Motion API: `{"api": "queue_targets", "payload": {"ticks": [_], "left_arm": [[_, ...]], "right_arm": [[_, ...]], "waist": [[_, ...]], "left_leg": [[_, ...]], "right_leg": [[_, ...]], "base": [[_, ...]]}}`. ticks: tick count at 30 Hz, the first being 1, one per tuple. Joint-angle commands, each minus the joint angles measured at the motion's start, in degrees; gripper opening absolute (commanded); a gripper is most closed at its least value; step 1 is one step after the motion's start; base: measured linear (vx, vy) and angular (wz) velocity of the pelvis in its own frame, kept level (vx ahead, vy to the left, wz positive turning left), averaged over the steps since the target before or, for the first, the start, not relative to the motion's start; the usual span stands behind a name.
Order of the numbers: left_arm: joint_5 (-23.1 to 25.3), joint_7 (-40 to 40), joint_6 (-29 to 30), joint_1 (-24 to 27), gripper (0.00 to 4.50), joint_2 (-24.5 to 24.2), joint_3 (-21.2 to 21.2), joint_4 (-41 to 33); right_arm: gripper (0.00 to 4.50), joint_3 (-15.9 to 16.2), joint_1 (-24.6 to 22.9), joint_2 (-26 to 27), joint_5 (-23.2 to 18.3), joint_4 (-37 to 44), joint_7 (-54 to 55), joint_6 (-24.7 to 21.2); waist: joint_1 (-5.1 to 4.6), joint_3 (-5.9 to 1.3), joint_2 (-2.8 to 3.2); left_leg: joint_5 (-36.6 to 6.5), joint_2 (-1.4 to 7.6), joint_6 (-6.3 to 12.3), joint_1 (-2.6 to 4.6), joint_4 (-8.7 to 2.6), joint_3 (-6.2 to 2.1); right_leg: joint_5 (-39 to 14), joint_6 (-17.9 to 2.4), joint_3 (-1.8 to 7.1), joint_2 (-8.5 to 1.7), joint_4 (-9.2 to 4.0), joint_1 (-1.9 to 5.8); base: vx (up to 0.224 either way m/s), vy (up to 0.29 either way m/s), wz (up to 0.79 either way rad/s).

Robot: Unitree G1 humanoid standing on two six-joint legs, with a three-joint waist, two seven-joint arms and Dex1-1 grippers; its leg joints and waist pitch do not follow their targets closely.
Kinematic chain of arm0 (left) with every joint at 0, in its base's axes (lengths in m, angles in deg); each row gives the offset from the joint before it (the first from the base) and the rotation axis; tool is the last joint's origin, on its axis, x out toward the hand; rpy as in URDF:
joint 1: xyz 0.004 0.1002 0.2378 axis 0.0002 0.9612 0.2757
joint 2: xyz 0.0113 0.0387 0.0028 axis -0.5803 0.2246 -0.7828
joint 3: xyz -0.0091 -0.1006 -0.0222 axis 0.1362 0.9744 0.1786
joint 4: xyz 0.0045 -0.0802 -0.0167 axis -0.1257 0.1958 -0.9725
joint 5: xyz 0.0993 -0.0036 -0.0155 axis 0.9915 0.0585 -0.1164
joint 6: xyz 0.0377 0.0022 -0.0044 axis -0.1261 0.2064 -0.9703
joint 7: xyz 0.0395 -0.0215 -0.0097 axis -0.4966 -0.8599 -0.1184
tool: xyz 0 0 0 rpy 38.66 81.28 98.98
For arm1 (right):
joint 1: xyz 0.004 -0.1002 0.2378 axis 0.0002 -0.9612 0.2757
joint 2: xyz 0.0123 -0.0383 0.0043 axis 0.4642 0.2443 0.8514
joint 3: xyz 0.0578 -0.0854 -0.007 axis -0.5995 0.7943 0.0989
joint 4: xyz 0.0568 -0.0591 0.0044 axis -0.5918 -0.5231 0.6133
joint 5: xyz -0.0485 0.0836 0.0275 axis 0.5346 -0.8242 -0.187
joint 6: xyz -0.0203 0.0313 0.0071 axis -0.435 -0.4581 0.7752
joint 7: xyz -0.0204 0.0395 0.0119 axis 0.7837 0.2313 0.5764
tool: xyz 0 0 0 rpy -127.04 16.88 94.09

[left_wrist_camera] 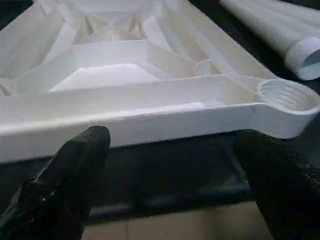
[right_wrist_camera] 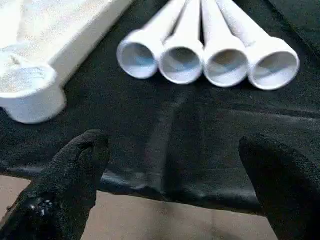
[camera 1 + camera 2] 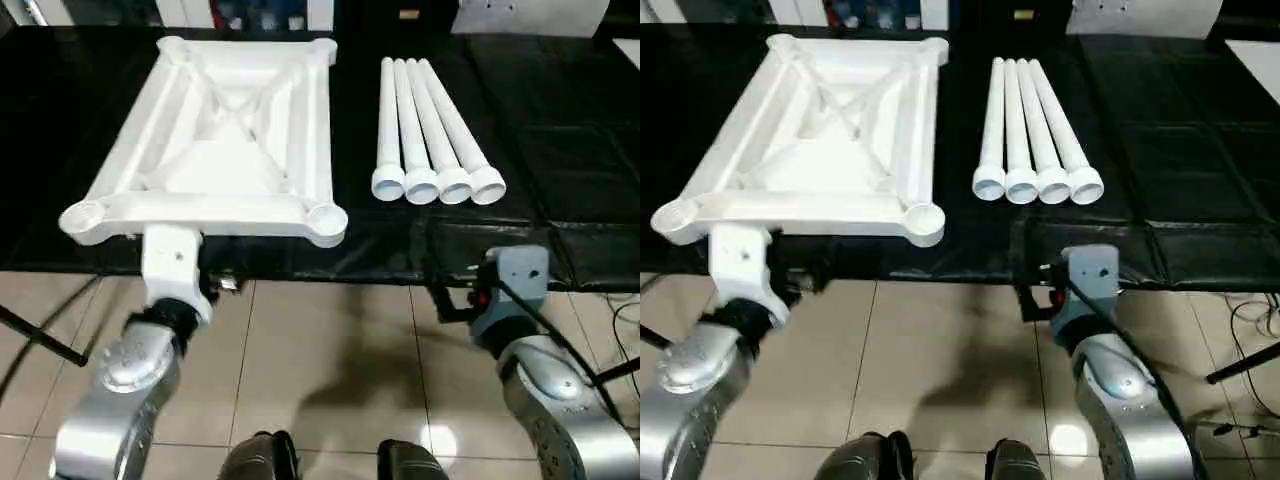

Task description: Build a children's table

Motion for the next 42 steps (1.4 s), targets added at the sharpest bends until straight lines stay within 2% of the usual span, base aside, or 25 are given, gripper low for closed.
{"api": "queue_targets", "payload": {"ticks": [1,6,7,11,13,14,16,17,18,19,20,21,22,23,24,25,26,28,29,31,33,34,36,40,42], "left_arm": [[1.11,-0.57,0.15,0.15,4.43,0.50,-1.00,-0.67],[1.75,-1.27,-0.90,-0.72,4.43,2.52,-1.40,-0.22],[1.77,-1.36,-1.12,-0.87,4.43,2.72,-1.29,-0.14],[1.88,-1.02,-1.40,-2.01,4.43,2.71,-0.10,0.83],[2.21,-0.79,-1.20,-2.78,4.43,2.54,0.06,1.27],[2.49,-0.44,-0.95,-3.22,4.43,2.03,-0.01,1.55],[2.58,-0.14,-0.51,-3.38,4.43,1.63,-0.02,1.58],[2.68,0.00,-0.07,-3.45,4.43,1.38,-0.03,1.54],[2.59,0.26,0.05,-3.43,4.43,1.26,-0.03,1.53],[2.58,0.30,0.07,-3.46,4.43,1.25,-0.03,1.55],[2.61,0.65,0.24,-3.65,4.43,1.01,-0.14,1.66],[2.36,0.80,0.27,-3.72,4.43,1.09,-0.02,1.73],[2.32,0.86,0.30,-3.79,4.43,1.12,0.03,1.85],[2.38,1.11,0.12,-3.89,4.43,1.07,0.08,2.23],[2.46,1.25,-0.05,-3.91,4.43,1.03,0.08,2.43],[2.41,1.41,0.06,-4.00,4.43,1.05,0.14,2.70],[2.47,1.45,0.13,-4.03,4.43,1.05,0.17,2.92],[2.35,1.71,0.09,-4.06,4.43,1.23,0.18,3.23],[2.30,1.75,0.06,-4.07,4.43,1.27,0.18,3.27],[2.12,2.10,0.11,-3.96,4.43,1.74,0.22,3.35],[1.91,2.28,0.36,-3.62,4.43,1.96,0.23,3.38],[1.83,2.48,0.23,-3.37,4.43,1.96,0.12,3.49],[1.32,3.57,-0.20,-2.98,4.43,1.86,-0.21,3.91],[1.06,5.51,-1.60,-2.53,4.43,1.75,-1.39,4.79],[1.59,6.31,-1.87,-2.63,4.43,1.60,-2.54,4.67]], "right_arm": [[4.50,0.58,0.49,-0.20,0.95,0.78,-1.44,1.25],[4.50,2.91,2.44,-1.87,0.71,-1.11,-5.20,6.24],[4.50,2.76,2.63,-1.69,0.41,-1.25,-5.12,5.88],[4.50,3.25,2.95,-0.85,1.32,-2.97,-5.80,7.46],[4.50,3.04,3.28,-0.30,1.62,-3.48,-5.16,7.73],[4.50,2.92,3.26,0.24,-0.07,-3.61,-5.58,5.38],[4.50,2.59,3.03,0.96,-1.86,-3.61,-6.07,4.19],[4.50,2.60,2.86,1.17,-2.29,-3.64,-6.40,4.72],[4.50,3.41,2.50,0.70,-1.65,-3.78,-6.83,5.24],[4.50,3.55,2.47,0.60,-1.52,-3.83,-6.92,5.31],[4.50,4.27,2.19,0.32,-0.75,-4.14,-7.28,5.67],[4.50,4.31,2.08,0.54,-0.75,-4.22,-7.36,5.95],[4.50,4.25,2.05,0.70,-0.72,-4.27,-7.38,6.16],[4.50,4.19,1.90,0.93,-0.36,-4.27,-7.16,6.38],[4.50,4.19,1.84,0.95,-0.13,-4.23,-6.99,6.35],[4.50,4.07,1.85,1.06,-0.26,-4.07,-6.96,6.15],[4.50,4.00,1.84,1.10,-0.34,-3.90,-6.94,5.98],[4.50,4.01,1.64,0.86,-0.27,-3.66,-6.85,5.95],[4.50,4.00,1.60,0.84,-0.25,-3.66,-6.85,5.99],[4.50,4.02,1.32,0.67,-0.31,-3.60,-6.94,6.34],[4.50,4.10,1.26,0.64,-0.21,-3.60,-7.07,6.43],[4.50,4.12,1.37,0.60,-0.08,-3.63,-7.32,6.45],[4.50,4.35,1.91,-0.04,0.89,-3.51,-7.73,6.31],[4.50,3.73,3.36,-0.69,1.07,-3.45,-7.46,5.33],[4.50,3.21,4.01,-1.24,0.52,-3.01,-7.61,3.78]], "waist": [[-0.50,-4.41,0.10],[-0.81,-5.07,-1.06],[-0.21,-4.84,-1.87],[-1.30,-6.33,0.14],[-1.12,-6.42,0.25],[-1.71,-7.02,0.25],[-1.38,-5.34,-0.15],[-1.89,-4.80,-0.12],[-2.78,-3.82,2.02],[-1.94,-4.32,2.87],[2.32,-6.47,1.92],[2.32,-6.47,1.92],[-0.01,-7.82,-3.66],[-0.78,-5.78,-1.49],[1.22,-6.10,-0.73],[1.30,-6.57,-0.20],[0.15,-8.21,1.84],[-4.48,-9.94,3.72],[-4.71,-10.40,4.06],[-4.79,-9.77,3.10],[-3.82,-8.64,0.17],[-1.92,-9.87,-2.54],[-1.59,-9.36,-3.16],[-2.30,-8.25,-1.08],[-5.23,-8.58,1.12]], "left_leg": [[-26.89,5.15,-12.56,4.15,-7.61,-4.06],[-29.46,5.05,-10.03,3.40,-7.02,-4.97],[-29.44,3.60,-6.51,-0.62,-8.40,-7.04],[-25.35,1.56,-1.80,-1.14,-7.88,-9.99],[-32.08,1.21,-4.90,-0.73,-7.87,-10.61],[-39.22,3.69,-10.09,3.91,-4.50,-9.71],[-43.17,3.43,-11.18,6.19,-1.64,-10.03],[-41.64,3.15,-10.94,5.87,-0.67,-10.14],[-52.25,3.86,-13.90,3.57,-6.95,-9.65],[-59.62,3.98,-15.26,-0.76,-13.06,-8.53],[-48.28,0.88,-15.48,-3.41,-13.24,-1.35],[-48.28,0.88,-15.48,-3.41,-13.24,-1.35],[-20.15,1.79,-10.04,6.73,6.90,-4.71],[-5.21,0.71,-1.42,-1.44,11.33,-9.59],[-3.58,1.46,-2.46,-3.29,8.39,-10.42],[-6.31,2.38,-2.33,-1.81,5.42,-10.18],[-8.42,3.34,-1.25,4.84,-0.40,-9.61],[-4.42,9.28,13.05,13.16,-4.17,-18.12],[5.10,9.18,21.07,13.05,-2.99,-17.92],[11.85,9.25,23.78,10.36,-4.02,-15.60],[-4.12,4.37,16.82,5.96,-4.02,-9.80],[-12.40,-2.20,7.60,1.99,5.26,-7.51],[-5.97,-1.19,1.57,0.15,6.47,-8.91],[-4.88,1.64,-0.17,1.28,0.28,-8.81],[-24.85,6.57,-0.27,6.44,-5.33,-12.94]], "right_leg": [[-16.74,-2.17,0.85,-0.97,-3.44,-1.08],[-26.23,-1.01,1.23,-2.51,-5.00,-0.29],[-26.71,-1.23,-1.43,-3.51,-4.09,2.57],[-19.78,-6.80,-5.06,-3.46,-4.06,3.60],[-25.58,-7.34,-5.60,-3.89,-4.34,3.87],[-35.57,-5.11,-3.25,-4.99,-5.85,1.18],[-44.53,-3.22,-3.89,-5.65,-8.78,-0.35],[-48.98,-2.11,-5.52,-5.72,-9.69,1.12],[-42.92,-0.88,-9.52,-0.84,-5.93,4.18],[-29.58,-2.18,-8.82,1.96,4.83,9.56],[-21.20,-1.91,-7.88,4.19,8.57,13.44],[-21.20,-1.91,-7.88,4.19,8.57,13.44],[-58.82,-1.89,-0.41,-8.61,-5.35,2.42],[-62.74,-11.32,4.72,-12.08,-10.12,8.57],[-46.99,-13.66,2.85,-8.76,-6.81,12.18],[-38.17,-14.27,1.46,-5.96,-5.39,11.34],[-23.16,-14.70,-2.77,0.37,-2.25,8.20],[-12.02,-5.75,-3.35,2.96,6.91,0.44],[-9.88,1.65,-3.07,2.10,8.68,-1.87],[-4.88,5.83,-1.98,0.72,9.55,-3.26],[1.30,0.83,0.01,-0.44,2.13,0.06],[-24.01,0.56,7.73,-6.61,-4.96,7.00],[-35.11,-3.21,7.21,-5.99,-5.28,7.18],[-35.67,-11.30,2.01,-2.39,-5.90,5.72],[-22.45,-10.33,-1.57,2.20,-0.51,2.63]], "base": [[-0.059,-0.006,0.03],[-0.033,-0.011,-0.02],[0.000,0.000,0.00],[-0.023,-0.035,0.37],[-0.027,-0.055,0.56],[-0.048,-0.068,0.58],[-0.058,-0.060,0.46],[0.000,0.000,0.00],[0.000,0.000,0.00],[0.000,0.000,0.00],[0.000,0.000,0.00],[0.000,0.000,0.00],[0.151,-0.127,0.18],[0.274,-0.093,-0.05],[0.274,-0.093,-0.05],[0.146,0.046,0.05],[0.006,0.028,0.48],[0.016,0.020,0.35],[0.097,0.018,-0.01],[0.088,0.003,0.04],[0.056,-0.043,0.04],[0.040,-0.086,0.02],[0.059,-0.101,-0.04],[0.066,-0.008,-0.05],[0.065,0.084,0.03]]}}
